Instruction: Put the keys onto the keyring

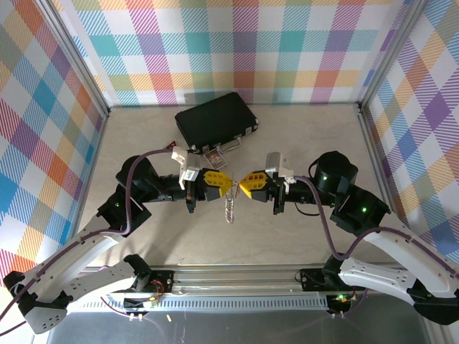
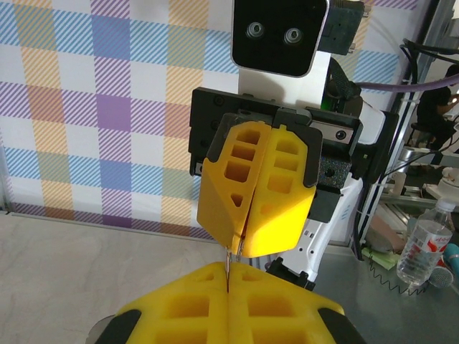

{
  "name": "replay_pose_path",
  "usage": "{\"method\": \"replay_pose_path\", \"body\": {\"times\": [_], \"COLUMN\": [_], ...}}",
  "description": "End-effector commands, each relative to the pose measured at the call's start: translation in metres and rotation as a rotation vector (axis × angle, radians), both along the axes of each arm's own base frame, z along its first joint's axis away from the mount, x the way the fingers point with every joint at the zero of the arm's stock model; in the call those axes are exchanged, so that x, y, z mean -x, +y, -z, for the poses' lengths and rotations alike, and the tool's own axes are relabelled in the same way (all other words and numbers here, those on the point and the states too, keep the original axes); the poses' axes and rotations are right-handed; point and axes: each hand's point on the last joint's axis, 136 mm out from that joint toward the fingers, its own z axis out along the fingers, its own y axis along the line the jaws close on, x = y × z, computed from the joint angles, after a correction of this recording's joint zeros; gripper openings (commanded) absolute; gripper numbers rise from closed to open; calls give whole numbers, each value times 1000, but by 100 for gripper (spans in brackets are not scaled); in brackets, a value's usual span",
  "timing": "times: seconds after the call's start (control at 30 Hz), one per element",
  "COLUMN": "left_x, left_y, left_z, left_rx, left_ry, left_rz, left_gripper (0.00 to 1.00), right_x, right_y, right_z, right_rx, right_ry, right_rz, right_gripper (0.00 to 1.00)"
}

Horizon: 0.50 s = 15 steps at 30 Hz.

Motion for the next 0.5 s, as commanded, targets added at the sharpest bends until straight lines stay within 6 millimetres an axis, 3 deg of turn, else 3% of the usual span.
{"method": "replay_pose_path", "body": {"times": [0.0, 0.47], "left_x": [2, 2], "left_y": [2, 1], "left_z": [-5, -4], "left_rx": [24, 27], "left_ry": [-18, -19], "left_rz": [0, 4], "left_gripper": [0, 0], "right_x": [2, -1], "right_y": [-5, -3], "right_z": [-15, -16], "right_rx": [-48, -46], "right_ry": [-59, -73], "right_rz": [16, 23], "right_gripper": [0, 0]}}
